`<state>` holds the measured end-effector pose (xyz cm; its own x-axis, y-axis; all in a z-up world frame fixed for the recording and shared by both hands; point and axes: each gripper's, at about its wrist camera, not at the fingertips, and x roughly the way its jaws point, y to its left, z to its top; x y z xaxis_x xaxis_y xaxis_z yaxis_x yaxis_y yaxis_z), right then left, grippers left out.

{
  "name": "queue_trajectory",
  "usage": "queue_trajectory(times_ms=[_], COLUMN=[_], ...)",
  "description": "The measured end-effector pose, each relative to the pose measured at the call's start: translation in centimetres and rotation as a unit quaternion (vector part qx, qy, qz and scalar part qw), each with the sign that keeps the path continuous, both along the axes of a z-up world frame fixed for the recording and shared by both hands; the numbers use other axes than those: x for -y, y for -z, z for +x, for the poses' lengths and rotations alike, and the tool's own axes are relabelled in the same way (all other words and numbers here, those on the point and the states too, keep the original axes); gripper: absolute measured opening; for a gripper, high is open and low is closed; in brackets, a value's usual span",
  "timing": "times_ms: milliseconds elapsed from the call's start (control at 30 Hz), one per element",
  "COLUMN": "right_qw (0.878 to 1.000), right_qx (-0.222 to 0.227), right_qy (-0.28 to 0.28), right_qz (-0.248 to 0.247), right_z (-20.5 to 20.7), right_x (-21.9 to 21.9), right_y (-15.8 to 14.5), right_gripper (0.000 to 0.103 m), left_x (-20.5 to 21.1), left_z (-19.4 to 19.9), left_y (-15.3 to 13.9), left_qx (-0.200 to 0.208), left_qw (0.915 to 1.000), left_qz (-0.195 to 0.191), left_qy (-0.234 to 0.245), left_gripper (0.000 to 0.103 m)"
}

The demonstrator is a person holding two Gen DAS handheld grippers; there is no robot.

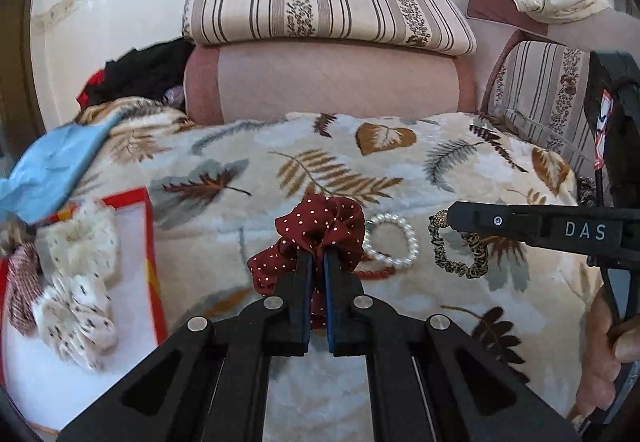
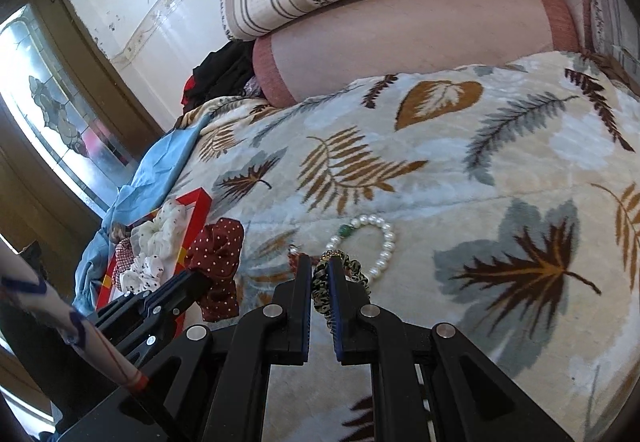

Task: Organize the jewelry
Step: 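Carry the scrunchie and dark bracelet in both tools over the tray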

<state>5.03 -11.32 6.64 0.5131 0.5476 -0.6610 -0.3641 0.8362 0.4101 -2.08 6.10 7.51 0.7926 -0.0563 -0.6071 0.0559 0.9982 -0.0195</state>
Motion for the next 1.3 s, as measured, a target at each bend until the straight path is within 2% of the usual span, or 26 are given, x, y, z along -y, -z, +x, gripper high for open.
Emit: queue_trajectory(times_ms=[267,967,1300], right_qw=[1.000,0.998,0.996], right_qx=[0.012,0.039,0.051], right_qy=[-0.018,-0.047,-0.076], right_qz=[-0.005,0.007,0.005], right_z=[-0.2,-2.4,-4.1], right_x=[-2.0,-5.0,-8.6], right_y=[0.2,-1.2,-1.9], right_gripper=[0.009,0.009,0.009], left_x=[-1.3,-3.9,-7.3], left_z=[0.7,-1.7,-3.1], left_y=[0.3,-1.9,-3.0], left_qx=[-0.016,0.023,0.034], left_qw=[0.9997,0.9984,0.9961], left_qz=[-0.012,0.018,0.016], left_qy=[-0.011,-0.048,-0.079], left_gripper=[0.005,0.005,0.005])
